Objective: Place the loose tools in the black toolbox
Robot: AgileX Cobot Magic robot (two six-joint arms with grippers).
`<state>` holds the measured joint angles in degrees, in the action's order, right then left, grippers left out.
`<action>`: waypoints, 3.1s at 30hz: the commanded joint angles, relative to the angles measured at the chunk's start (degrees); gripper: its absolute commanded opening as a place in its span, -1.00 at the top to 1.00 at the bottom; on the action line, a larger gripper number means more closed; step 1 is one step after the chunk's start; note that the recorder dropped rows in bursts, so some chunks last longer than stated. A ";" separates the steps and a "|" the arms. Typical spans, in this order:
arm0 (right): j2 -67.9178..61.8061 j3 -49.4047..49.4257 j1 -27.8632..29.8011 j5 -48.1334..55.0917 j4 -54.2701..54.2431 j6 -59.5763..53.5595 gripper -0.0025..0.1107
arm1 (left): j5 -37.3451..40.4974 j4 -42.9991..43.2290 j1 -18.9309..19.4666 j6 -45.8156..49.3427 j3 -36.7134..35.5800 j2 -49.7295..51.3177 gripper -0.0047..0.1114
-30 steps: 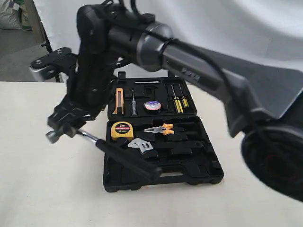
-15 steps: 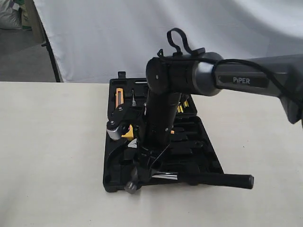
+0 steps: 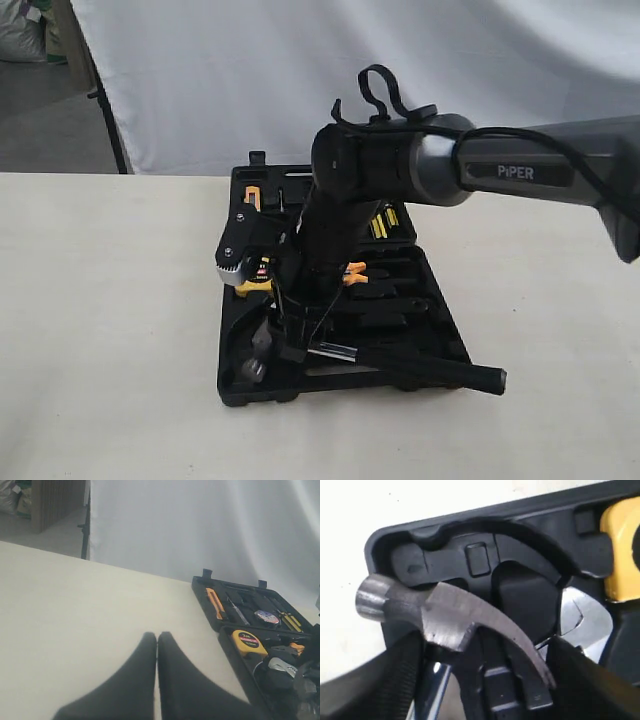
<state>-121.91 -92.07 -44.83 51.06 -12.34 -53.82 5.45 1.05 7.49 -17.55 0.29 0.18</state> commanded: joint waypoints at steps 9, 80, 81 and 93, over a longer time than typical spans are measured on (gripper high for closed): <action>-4.56 -0.47 0.13 -9.53 -1.17 -8.49 0.96 | -0.41 0.25 1.45 -0.27 0.15 -0.18 0.91; -0.97 5.58 0.89 3.15 -4.95 -19.70 0.95 | -0.41 0.25 1.45 -0.27 0.15 -0.18 0.91; -0.97 5.58 0.67 2.97 -4.95 -20.60 0.95 | -0.41 0.25 1.45 -0.27 0.15 -0.18 0.91; -0.94 5.58 0.67 10.31 -2.35 -22.56 0.95 | -0.41 0.25 1.45 -0.27 0.15 -0.18 0.91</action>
<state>-122.59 -86.74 -43.91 56.13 -15.81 -75.13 5.45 1.05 7.49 -17.55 0.29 0.18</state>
